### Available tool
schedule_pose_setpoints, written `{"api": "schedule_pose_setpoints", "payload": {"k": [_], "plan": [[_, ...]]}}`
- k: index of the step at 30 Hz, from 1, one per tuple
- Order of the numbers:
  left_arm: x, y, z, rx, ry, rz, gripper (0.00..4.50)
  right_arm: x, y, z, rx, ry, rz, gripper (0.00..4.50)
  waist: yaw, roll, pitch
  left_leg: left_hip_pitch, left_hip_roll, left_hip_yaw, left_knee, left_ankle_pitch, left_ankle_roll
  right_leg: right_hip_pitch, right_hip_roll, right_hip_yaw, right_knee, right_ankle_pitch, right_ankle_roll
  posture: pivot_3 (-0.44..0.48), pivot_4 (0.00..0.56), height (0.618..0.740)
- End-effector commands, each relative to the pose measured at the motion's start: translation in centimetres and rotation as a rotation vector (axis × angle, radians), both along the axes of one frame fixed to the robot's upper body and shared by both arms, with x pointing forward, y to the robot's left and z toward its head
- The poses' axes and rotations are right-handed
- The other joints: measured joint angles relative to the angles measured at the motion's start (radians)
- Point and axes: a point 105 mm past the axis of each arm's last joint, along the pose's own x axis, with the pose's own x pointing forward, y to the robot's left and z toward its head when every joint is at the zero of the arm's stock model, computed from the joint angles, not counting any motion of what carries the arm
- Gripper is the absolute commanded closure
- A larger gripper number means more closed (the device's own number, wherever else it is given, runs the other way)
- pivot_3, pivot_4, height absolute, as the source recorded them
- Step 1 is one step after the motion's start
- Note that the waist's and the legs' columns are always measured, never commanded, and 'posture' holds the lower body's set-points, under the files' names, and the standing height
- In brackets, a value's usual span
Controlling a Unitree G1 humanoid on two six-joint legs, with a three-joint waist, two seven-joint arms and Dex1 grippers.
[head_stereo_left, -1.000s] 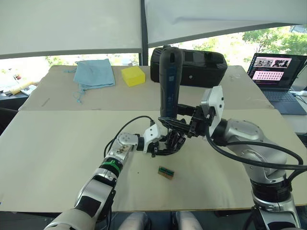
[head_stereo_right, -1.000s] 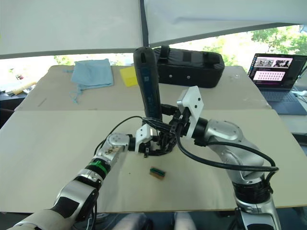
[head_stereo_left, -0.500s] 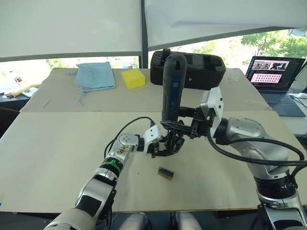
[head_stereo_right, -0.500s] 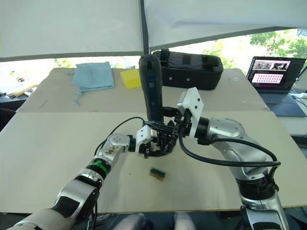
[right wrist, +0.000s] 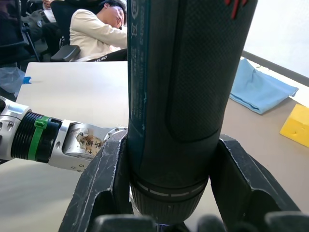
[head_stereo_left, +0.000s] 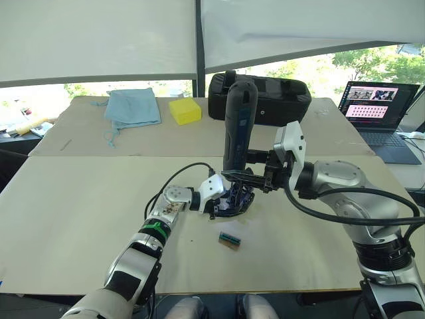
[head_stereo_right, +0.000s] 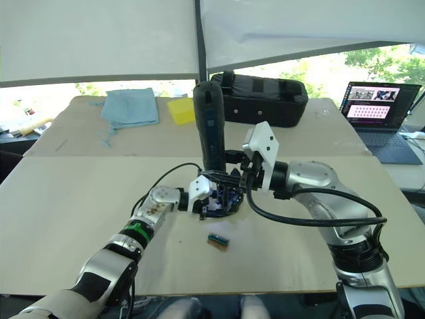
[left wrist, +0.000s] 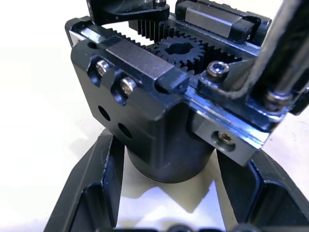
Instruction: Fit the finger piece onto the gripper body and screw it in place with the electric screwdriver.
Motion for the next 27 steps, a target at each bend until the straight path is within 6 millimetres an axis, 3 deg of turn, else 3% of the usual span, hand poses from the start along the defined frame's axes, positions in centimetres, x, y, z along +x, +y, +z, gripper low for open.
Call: {"api": "schedule_pose_setpoints", "payload": {"k": [1, 11, 14, 16, 18, 22, 27], "plan": [[0.8, -0.3, 2.3, -0.043, -0.070, -0.006, 2.22, 1.9, -2.5, -5.4, -0.155, 0.187, -0.145, 2.58, 0.000, 0.000, 0.000, 0.000, 0.000, 0.000, 0.000, 0.000, 0.000, 0.000, 0.000, 0.000, 0.000, 0.000, 0.000, 0.000, 0.150, 0.740], [0.9, -0.4, 2.4, -0.039, -0.070, -0.009, 2.22, 2.0, -2.4, -4.0, -0.142, 0.149, -0.144, 2.58, 0.001, 0.000, 0.000, 0.000, 0.000, 0.000, 0.000, -0.001, 0.001, 0.000, 0.000, 0.000, 0.000, 0.000, 0.000, 0.000, 0.150, 0.740], [0.9, -0.4, 2.3, -0.039, -0.068, -0.011, 2.22, 1.1, -1.3, 0.3, -0.019, 0.059, -0.042, 2.58, 0.000, 0.000, 0.000, -0.001, 0.000, 0.000, 0.000, -0.001, 0.001, 0.000, 0.000, 0.000, 0.000, 0.000, 0.000, 0.000, 0.150, 0.740], [0.8, -0.4, 2.3, -0.038, -0.065, -0.011, 2.22, -0.6, -0.4, 3.5, 0.072, -0.004, 0.082, 2.58, 0.001, -0.001, 0.001, -0.003, 0.000, 0.000, 0.000, 0.000, 0.001, -0.002, 0.000, 0.000, 0.000, 0.000, 0.000, 0.000, 0.150, 0.740], [0.8, -0.5, 2.1, -0.036, -0.063, -0.011, 2.22, -2.2, 0.1, 5.6, 0.116, -0.054, 0.174, 2.58, 0.001, -0.001, 0.002, -0.008, 0.000, 0.000, 0.000, 0.001, 0.000, -0.006, 0.000, 0.000, 0.000, 0.001, 0.000, 0.000, 0.150, 0.740], [0.8, -0.5, 1.9, -0.032, -0.059, -0.011, 2.22, -3.8, 0.3, 7.5, 0.159, -0.103, 0.246, 2.58, -0.003, -0.001, 0.002, -0.021, 0.000, 0.000, 0.000, 0.003, 0.001, -0.020, 0.000, 0.000, 0.000, 0.001, -0.001, 0.000, 0.150, 0.740], [0.7, -0.4, 1.5, -0.023, -0.053, -0.008, 2.22, -5.0, 0.3, 8.8, 0.197, -0.143, 0.277, 2.58, -0.002, -0.001, 0.002, -0.022, 0.000, 0.000, 0.000, 0.003, 0.001, -0.020, 0.000, 0.000, -0.001, 0.001, -0.001, 0.000, 0.150, 0.740]]}}
